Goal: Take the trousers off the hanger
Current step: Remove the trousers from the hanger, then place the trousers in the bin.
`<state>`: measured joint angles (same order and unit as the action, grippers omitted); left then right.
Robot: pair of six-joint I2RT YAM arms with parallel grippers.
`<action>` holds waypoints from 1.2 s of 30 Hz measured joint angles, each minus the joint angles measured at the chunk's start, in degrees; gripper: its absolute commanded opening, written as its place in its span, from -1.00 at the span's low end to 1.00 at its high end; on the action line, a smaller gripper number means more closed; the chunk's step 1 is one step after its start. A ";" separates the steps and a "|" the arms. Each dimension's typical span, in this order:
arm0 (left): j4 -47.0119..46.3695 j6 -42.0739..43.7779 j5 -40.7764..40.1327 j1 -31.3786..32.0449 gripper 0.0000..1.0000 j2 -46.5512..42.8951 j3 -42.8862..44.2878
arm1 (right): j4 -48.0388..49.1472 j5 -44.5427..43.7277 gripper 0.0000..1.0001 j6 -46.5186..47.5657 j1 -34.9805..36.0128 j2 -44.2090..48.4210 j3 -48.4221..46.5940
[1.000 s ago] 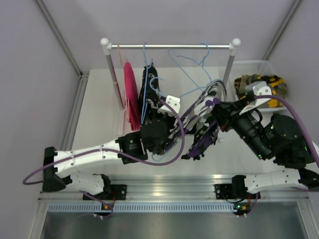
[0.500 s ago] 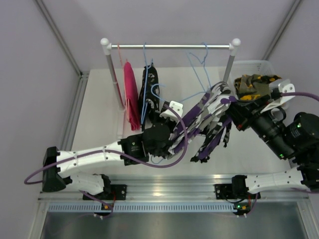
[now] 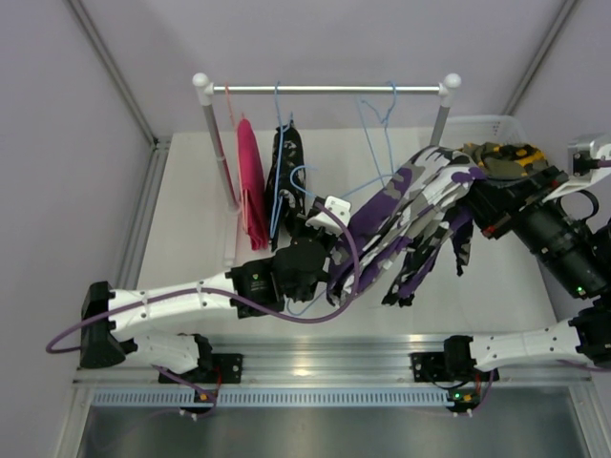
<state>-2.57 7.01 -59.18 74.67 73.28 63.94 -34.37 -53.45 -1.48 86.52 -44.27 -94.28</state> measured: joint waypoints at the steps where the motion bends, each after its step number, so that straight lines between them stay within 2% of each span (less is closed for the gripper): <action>1: 0.00 0.02 0.00 0.00 -1.00 -0.04 0.00 | 0.00 0.02 -1.00 0.00 0.00 0.07 -0.02; 7: -0.02 0.24 -0.02 -0.02 -1.00 -0.09 -0.09 | -0.11 0.31 -1.00 1.31 -0.02 0.55 -0.07; 17: -0.04 0.46 -0.02 0.00 -1.00 -0.39 -0.42 | -4.33 1.77 -1.00 2.36 -1.44 0.79 -5.60; 27: 0.48 1.55 -0.33 -0.02 -1.00 -0.39 -0.44 | -10.93 7.67 -1.00 1.66 -9.62 1.68 -12.07; 36: 0.76 2.21 -0.52 -0.07 -1.00 -0.39 -0.48 | -14.23 7.45 -1.00 1.25 -13.40 5.95 -12.96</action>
<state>-1.80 9.21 -59.70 74.61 72.88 63.46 -48.60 -46.00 -0.23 73.12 -38.33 -107.24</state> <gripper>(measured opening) 0.040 0.070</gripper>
